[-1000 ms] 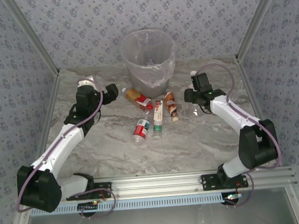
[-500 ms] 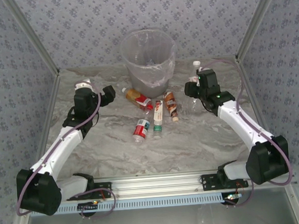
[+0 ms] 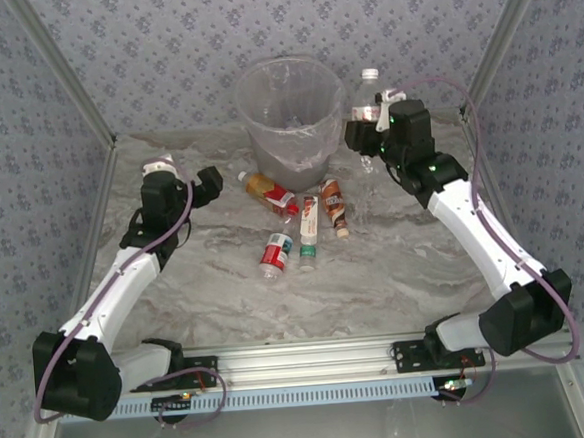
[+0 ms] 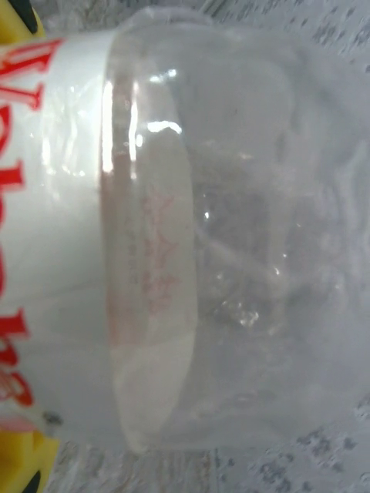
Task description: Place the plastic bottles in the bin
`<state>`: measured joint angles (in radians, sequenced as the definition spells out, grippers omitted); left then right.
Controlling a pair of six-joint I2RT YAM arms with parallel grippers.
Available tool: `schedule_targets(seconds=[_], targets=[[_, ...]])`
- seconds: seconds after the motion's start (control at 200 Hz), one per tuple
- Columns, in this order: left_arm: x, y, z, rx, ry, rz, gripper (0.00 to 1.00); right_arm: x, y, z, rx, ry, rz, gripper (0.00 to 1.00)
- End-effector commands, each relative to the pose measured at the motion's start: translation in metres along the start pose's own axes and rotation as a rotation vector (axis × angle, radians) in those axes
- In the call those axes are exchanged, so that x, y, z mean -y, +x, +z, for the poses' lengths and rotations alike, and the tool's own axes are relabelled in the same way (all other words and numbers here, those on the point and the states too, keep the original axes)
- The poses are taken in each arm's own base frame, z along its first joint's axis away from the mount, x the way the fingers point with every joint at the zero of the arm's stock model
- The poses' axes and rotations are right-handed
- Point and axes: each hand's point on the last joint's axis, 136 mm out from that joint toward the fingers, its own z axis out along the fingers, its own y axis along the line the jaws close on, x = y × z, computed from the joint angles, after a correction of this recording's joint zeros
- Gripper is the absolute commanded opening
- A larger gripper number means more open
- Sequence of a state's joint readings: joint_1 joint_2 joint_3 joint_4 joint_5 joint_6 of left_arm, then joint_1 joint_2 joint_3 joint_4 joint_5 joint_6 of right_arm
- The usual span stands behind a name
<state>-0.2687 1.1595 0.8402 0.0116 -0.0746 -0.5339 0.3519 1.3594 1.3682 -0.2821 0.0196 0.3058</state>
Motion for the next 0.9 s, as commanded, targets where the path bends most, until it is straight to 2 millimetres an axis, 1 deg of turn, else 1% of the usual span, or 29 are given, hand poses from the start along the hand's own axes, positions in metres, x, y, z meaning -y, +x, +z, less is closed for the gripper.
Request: schedule_targets(seconds=[0.0, 0.135, 0.235, 0.285, 0.425, 0.56, 0.675, 0.78, 0.894], targets=[[0.002, -0.004, -0.004, 0.017, 0.031, -0.014, 1.0, -0.025, -0.013, 0.005, 0.013, -0.075, -0.044, 0.57], [-0.002, -0.001, -0.004, 0.016, 0.023, -0.01, 0.99, -0.053, -0.032, 0.008, 0.041, -0.149, -0.069, 0.57], [-0.003, 0.001, -0.004, 0.009, 0.02, -0.008, 0.99, -0.075, -0.053, 0.01, 0.078, -0.222, -0.081, 0.57], [-0.003, 0.003, -0.004, 0.003, 0.02, -0.006, 0.99, -0.085, -0.06, 0.011, 0.099, -0.251, -0.104, 0.57], [-0.005, 0.005, -0.005, -0.004, 0.014, 0.006, 0.99, -0.105, -0.084, 0.014, 0.167, -0.313, -0.118, 0.57], [-0.01, 0.005, -0.006, -0.006, 0.001, 0.012, 1.0, -0.121, -0.101, 0.022, 0.201, -0.351, -0.146, 0.57], [-0.015, 0.005, -0.006, -0.005, -0.01, 0.006, 0.99, -0.13, -0.114, 0.033, 0.238, -0.362, -0.19, 0.57], [-0.018, 0.004, -0.007, -0.007, -0.017, -0.006, 1.0, -0.129, -0.125, 0.047, 0.264, -0.331, -0.22, 0.56], [-0.02, 0.004, -0.007, -0.019, -0.02, -0.015, 0.99, -0.129, -0.13, 0.06, 0.281, -0.333, -0.25, 0.57]])
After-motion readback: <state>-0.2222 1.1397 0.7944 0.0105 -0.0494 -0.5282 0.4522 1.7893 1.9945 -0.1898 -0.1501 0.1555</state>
